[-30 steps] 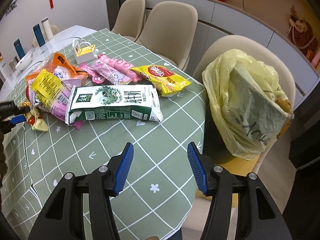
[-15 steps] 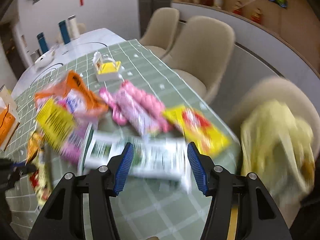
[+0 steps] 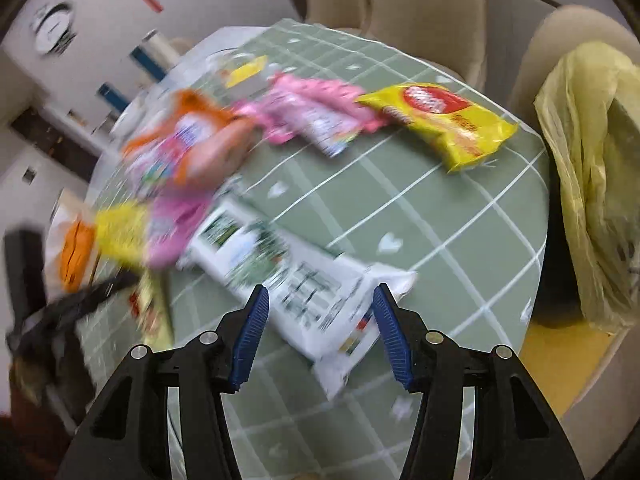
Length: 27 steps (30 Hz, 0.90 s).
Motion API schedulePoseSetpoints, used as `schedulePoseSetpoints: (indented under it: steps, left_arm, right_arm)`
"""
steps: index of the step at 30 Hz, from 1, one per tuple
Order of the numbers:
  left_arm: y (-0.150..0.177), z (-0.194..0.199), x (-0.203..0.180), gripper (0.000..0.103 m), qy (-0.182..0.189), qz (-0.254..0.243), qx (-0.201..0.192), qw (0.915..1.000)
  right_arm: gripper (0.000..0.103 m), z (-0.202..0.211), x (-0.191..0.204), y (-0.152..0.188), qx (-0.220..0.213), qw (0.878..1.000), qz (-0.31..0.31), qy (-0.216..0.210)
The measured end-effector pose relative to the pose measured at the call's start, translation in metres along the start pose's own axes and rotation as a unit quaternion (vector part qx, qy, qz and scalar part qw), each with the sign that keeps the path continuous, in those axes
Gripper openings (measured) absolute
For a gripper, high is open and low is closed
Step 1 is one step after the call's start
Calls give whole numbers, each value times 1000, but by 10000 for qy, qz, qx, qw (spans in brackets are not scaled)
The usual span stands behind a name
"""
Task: Collect trash
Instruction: 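Grasp the gold snack wrapper with the left tool while the right tool grasps the white milk carton, then carry both items to the yellow trash bag and open both tools to drop them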
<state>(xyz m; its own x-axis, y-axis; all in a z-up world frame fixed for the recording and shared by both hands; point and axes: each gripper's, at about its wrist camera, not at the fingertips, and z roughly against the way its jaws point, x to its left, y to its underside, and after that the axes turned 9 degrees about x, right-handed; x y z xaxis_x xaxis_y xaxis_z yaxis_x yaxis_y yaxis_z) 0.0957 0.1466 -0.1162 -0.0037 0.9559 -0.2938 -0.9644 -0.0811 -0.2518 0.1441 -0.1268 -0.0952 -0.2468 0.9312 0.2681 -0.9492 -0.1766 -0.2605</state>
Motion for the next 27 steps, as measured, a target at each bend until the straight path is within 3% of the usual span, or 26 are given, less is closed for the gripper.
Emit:
schedulePoseSetpoints:
  steps: [4, 7, 10, 12, 17, 22, 27]
  left_arm:
    - [0, 3, -5, 12, -33, -148, -69, 9999]
    - [3, 6, -8, 12, -98, -241, -75, 9996]
    - [7, 11, -9, 12, -163, -247, -81, 9995]
    - [12, 16, -8, 12, -189, -224, -94, 9995]
    - [23, 25, -11, 12, -200, -195, -104, 9996]
    - [29, 27, -14, 12, -232, -201, -90, 9995]
    - [29, 22, -19, 12, -190, -240, -51, 9995]
  right_arm:
    - [52, 5, 39, -5, -230, 9864, 1338, 930]
    - [52, -9, 59, -19, -51, 9721, 2146, 945]
    - [52, -26, 78, -33, 107, 9493, 2943, 1096]
    - [52, -31, 77, -38, 251, 9439, 3135, 1009]
    - [52, -44, 62, -56, 867, 9590, 2693, 160]
    - [52, -37, 64, -30, 804, 9580, 2751, 116]
    - [52, -27, 60, 0, 685, 9664, 2466, 233]
